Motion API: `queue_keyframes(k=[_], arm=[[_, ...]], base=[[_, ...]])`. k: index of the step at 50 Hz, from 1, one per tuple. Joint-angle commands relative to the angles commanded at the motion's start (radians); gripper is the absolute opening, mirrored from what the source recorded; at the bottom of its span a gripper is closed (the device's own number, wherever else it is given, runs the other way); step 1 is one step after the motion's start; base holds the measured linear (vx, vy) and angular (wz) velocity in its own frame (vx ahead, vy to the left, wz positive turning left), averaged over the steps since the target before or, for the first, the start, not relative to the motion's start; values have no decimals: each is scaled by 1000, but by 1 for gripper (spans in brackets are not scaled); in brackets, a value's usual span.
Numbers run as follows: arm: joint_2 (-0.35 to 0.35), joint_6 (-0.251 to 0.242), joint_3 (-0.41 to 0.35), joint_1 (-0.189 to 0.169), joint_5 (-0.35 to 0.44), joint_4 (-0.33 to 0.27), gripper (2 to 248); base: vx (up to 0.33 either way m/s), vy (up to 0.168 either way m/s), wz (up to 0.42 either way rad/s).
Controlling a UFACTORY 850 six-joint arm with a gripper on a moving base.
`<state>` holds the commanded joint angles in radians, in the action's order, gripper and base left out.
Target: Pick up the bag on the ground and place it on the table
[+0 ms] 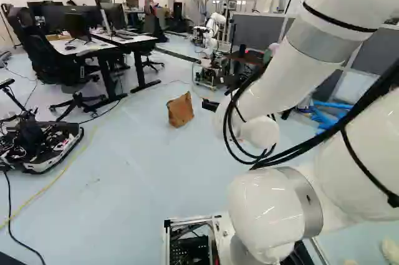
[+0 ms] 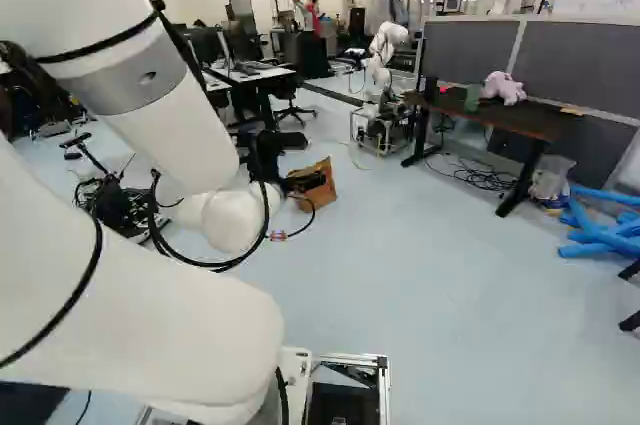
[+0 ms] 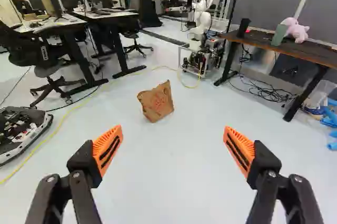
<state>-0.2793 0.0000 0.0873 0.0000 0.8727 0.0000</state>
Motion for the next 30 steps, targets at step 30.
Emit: queue_keyframes(k=[30], arm=[[0, 0, 0, 0, 0, 0, 247]], base=[[0, 0, 0]])
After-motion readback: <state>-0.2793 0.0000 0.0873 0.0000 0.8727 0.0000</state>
